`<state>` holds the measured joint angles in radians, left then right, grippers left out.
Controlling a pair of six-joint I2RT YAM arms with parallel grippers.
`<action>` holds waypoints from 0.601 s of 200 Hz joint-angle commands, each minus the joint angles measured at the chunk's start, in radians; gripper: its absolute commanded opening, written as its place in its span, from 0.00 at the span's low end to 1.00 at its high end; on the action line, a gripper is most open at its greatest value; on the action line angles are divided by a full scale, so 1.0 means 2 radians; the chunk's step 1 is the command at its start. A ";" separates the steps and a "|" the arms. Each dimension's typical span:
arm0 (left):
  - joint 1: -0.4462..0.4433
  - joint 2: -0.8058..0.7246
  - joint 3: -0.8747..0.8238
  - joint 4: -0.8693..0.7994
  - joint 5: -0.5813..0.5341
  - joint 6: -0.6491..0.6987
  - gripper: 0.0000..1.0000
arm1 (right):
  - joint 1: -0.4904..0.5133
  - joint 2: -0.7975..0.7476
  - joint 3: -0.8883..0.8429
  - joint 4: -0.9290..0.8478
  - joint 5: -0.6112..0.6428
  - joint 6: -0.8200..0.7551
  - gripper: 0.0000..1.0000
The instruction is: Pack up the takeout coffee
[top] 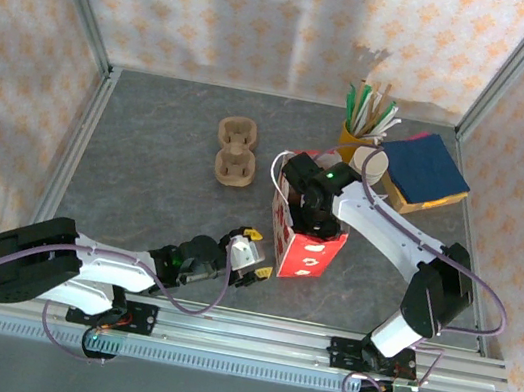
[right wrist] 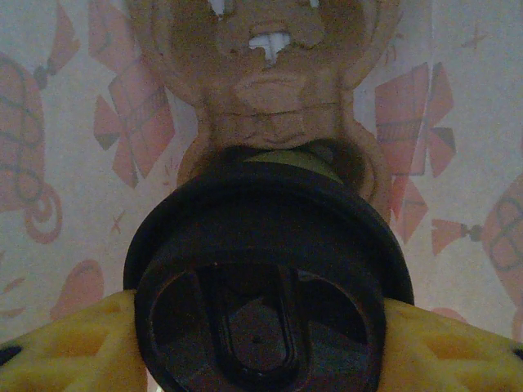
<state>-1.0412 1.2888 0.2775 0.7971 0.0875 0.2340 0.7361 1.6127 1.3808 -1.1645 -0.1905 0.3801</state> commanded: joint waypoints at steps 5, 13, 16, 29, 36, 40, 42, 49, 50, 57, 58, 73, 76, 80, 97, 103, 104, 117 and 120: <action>-0.005 -0.010 -0.004 -0.002 -0.010 -0.005 0.78 | -0.001 0.020 -0.019 0.009 0.003 -0.003 0.45; -0.005 -0.010 -0.004 -0.002 -0.010 -0.005 0.78 | -0.001 0.020 -0.018 0.008 0.006 -0.002 0.45; -0.005 -0.010 -0.004 -0.002 -0.010 -0.004 0.78 | -0.001 0.020 -0.018 0.008 0.007 -0.002 0.45; -0.005 -0.010 -0.003 -0.002 -0.010 -0.004 0.78 | -0.001 0.019 -0.019 0.008 0.006 -0.001 0.42; -0.005 -0.009 -0.003 -0.002 -0.010 -0.004 0.78 | -0.001 0.019 -0.018 0.007 0.007 -0.002 0.41; -0.005 -0.009 -0.003 -0.002 -0.010 -0.003 0.78 | -0.001 0.019 -0.018 0.007 0.007 -0.002 0.41; -0.005 -0.009 -0.003 -0.002 -0.010 -0.003 0.78 | -0.001 0.019 -0.018 0.007 0.007 -0.001 0.41; -0.005 -0.009 -0.002 -0.002 -0.010 -0.003 0.78 | -0.001 0.020 -0.017 0.006 0.007 -0.002 0.41; -0.005 -0.009 -0.002 -0.002 -0.010 -0.003 0.78 | -0.001 0.020 -0.018 0.006 0.007 -0.002 0.41; -0.005 -0.008 -0.002 -0.002 -0.010 -0.003 0.78 | -0.001 0.020 -0.018 0.006 0.008 -0.002 0.41; -0.005 -0.008 -0.002 -0.002 -0.010 -0.004 0.78 | -0.001 0.020 -0.018 0.006 0.007 -0.002 0.41; -0.005 -0.008 -0.001 -0.002 -0.010 -0.002 0.78 | -0.001 0.020 -0.017 0.005 0.008 -0.002 0.37; -0.005 -0.007 -0.001 -0.003 -0.010 -0.002 0.78 | -0.001 0.020 -0.017 0.005 0.007 -0.002 0.37; -0.005 -0.007 -0.001 -0.003 -0.010 -0.003 0.78 | -0.001 0.021 -0.017 0.005 0.007 -0.002 0.37; -0.005 -0.008 -0.001 -0.003 -0.009 -0.003 0.78 | -0.002 0.020 -0.016 0.005 0.006 -0.002 0.31; -0.005 -0.009 -0.001 -0.003 -0.009 -0.002 0.78 | -0.001 0.021 -0.017 0.005 0.005 -0.003 0.31; -0.005 -0.009 -0.001 -0.003 -0.009 -0.003 0.78 | -0.002 0.021 -0.017 0.005 0.005 -0.003 0.31; -0.005 -0.009 -0.001 -0.004 -0.009 -0.002 0.78 | -0.001 0.021 -0.016 0.004 0.009 -0.003 0.32; -0.005 -0.008 -0.001 -0.003 -0.009 -0.001 0.78 | -0.002 0.022 -0.017 0.004 0.008 -0.003 0.32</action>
<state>-1.0412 1.2888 0.2775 0.7959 0.0875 0.2340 0.7361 1.6127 1.3811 -1.1648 -0.1905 0.3801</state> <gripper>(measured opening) 0.778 0.558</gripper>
